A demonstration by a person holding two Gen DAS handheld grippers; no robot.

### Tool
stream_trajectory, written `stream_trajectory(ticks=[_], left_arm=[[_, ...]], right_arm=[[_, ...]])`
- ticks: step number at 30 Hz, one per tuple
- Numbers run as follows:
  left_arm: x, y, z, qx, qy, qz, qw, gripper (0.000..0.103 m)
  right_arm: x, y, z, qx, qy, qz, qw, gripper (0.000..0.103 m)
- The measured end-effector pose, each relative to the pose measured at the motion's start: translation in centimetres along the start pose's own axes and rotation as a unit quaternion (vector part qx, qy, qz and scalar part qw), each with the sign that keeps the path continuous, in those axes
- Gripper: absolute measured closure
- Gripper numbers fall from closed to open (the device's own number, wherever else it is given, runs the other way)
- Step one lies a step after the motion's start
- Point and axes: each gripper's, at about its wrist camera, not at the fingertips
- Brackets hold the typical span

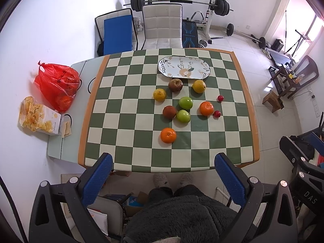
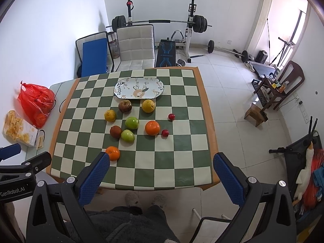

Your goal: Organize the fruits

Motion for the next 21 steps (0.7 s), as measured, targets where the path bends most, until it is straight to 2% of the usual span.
stream_trajectory(ticks=[21], left_arm=[[-0.39, 0.17, 0.35, -0.002, 0.000, 0.000, 1.0000, 0.000]], right_arm=[[-0.07, -0.03, -0.39, -0.007, -0.003, 0.001, 1.000, 0.000]])
Point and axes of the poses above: each gripper's, at about its wrist camera, not at the fingertips, and y roughly the way its jaws point, z to its right, x to its underside, and after that the axes turned 9 degrees about -z, right-handed
